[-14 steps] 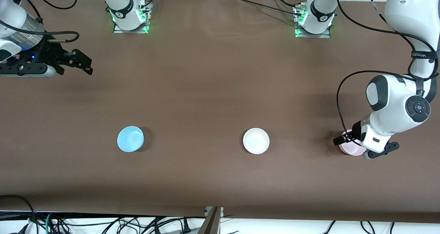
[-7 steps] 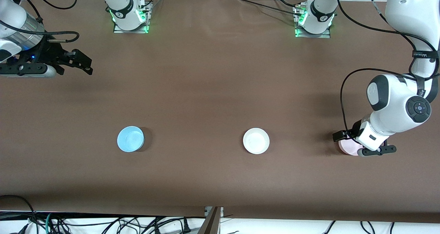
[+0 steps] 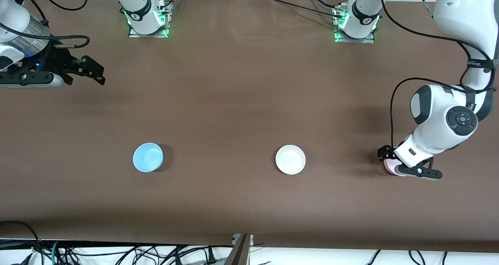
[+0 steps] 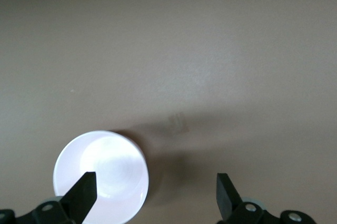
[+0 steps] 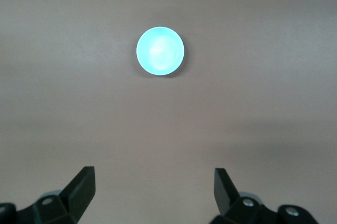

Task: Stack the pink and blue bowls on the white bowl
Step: 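Lower the left gripper onto the pink bowl rim and close it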

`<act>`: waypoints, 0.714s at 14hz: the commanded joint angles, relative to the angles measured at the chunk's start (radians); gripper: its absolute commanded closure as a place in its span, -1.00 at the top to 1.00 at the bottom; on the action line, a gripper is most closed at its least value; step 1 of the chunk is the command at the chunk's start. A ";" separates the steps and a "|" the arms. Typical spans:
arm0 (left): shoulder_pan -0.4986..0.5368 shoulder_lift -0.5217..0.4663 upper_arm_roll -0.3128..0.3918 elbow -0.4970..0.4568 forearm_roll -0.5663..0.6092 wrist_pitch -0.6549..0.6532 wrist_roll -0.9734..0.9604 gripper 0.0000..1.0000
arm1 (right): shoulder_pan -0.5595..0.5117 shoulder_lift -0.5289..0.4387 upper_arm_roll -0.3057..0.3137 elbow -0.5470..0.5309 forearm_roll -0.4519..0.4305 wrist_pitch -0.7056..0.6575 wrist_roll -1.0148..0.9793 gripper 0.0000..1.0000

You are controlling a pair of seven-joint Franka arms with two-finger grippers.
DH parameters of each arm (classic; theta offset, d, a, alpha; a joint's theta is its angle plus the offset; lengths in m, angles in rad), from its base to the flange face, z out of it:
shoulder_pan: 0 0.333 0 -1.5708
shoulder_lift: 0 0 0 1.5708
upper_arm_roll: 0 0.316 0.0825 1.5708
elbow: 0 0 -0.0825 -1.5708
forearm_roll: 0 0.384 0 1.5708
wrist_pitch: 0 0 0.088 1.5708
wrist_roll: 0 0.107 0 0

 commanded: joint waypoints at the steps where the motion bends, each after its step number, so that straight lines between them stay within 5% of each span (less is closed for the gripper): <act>1: -0.003 0.046 0.000 -0.012 0.022 0.067 0.015 1.00 | -0.003 -0.016 -0.001 -0.017 0.015 0.010 -0.012 1.00; 6: 0.029 0.078 0.000 -0.102 0.023 0.233 0.025 1.00 | -0.003 -0.016 -0.001 -0.017 0.015 0.008 -0.012 1.00; 10: 0.052 0.080 0.000 -0.122 0.022 0.244 0.073 1.00 | -0.003 -0.016 -0.001 -0.017 0.015 0.008 -0.012 1.00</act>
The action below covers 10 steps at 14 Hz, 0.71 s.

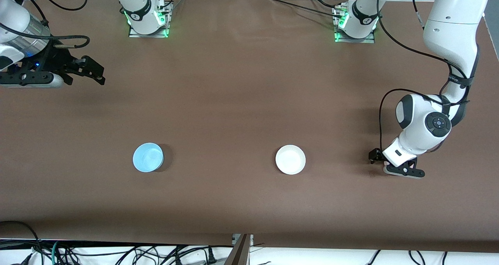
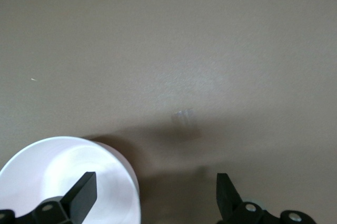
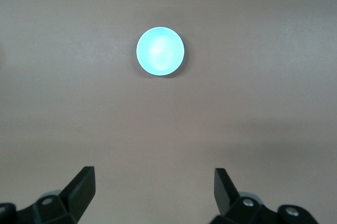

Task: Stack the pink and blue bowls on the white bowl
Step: 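Lower the left gripper onto the pink bowl rim and close it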

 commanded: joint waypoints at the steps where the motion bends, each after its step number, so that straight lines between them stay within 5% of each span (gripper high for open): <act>1: 0.024 -0.015 -0.004 -0.023 0.021 0.012 0.043 1.00 | -0.003 -0.016 -0.001 -0.017 0.015 0.008 -0.012 1.00; 10: 0.021 -0.003 -0.004 -0.026 0.021 0.014 0.038 0.86 | -0.003 -0.013 -0.001 -0.015 0.015 0.014 -0.012 1.00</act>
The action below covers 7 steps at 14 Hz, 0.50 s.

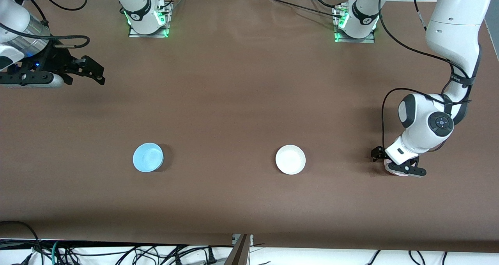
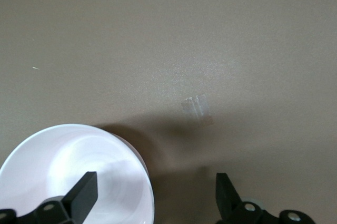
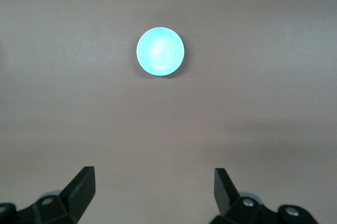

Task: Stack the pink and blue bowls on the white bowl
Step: 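Lower the left gripper onto the pink bowl rim and close it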

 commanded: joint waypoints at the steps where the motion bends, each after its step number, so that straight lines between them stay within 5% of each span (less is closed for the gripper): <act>1: 0.004 -0.003 -0.005 -0.010 0.020 0.011 -0.003 0.84 | -0.003 -0.012 -0.001 -0.015 0.015 0.013 -0.012 1.00; 4: 0.004 -0.003 -0.003 -0.010 0.020 0.007 -0.003 0.34 | -0.003 -0.010 -0.001 -0.013 0.015 0.013 -0.012 1.00; 7: 0.004 -0.003 -0.003 -0.010 0.018 0.003 -0.005 -0.44 | -0.003 -0.010 -0.001 -0.013 0.015 0.014 -0.012 1.00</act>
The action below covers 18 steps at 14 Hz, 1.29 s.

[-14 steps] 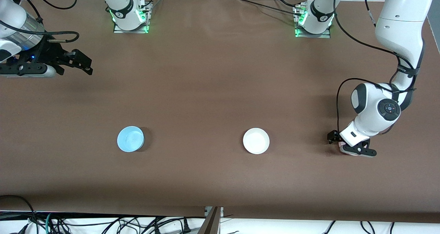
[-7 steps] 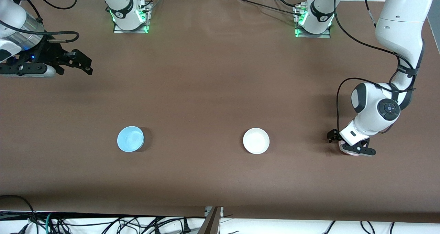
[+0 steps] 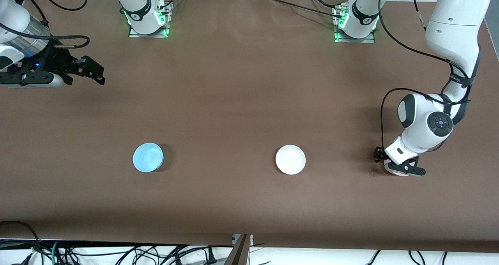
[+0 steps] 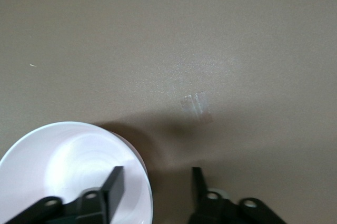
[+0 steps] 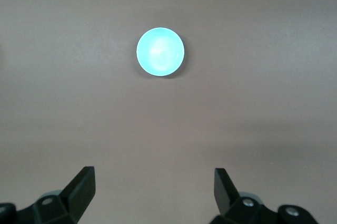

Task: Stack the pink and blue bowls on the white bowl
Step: 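Lower the left gripper onto the pink bowl rim and close it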

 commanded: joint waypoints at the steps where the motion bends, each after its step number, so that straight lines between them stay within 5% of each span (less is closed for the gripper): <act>1: 0.004 -0.004 -0.003 -0.007 0.018 0.003 -0.005 -0.60 | -0.003 -0.007 -0.001 -0.012 0.015 0.023 -0.012 1.00; 3: 0.004 -0.004 -0.003 -0.007 0.017 0.002 -0.006 -1.00 | -0.003 -0.004 -0.001 -0.010 0.015 0.026 -0.012 1.00; 8: 0.001 -0.028 -0.005 0.005 0.009 -0.028 -0.006 -1.00 | -0.003 0.006 -0.012 -0.010 0.020 0.039 -0.012 1.00; 18: -0.077 -0.121 -0.141 0.296 0.018 -0.498 -0.417 -1.00 | 0.003 0.034 -0.009 0.009 0.005 0.114 -0.012 1.00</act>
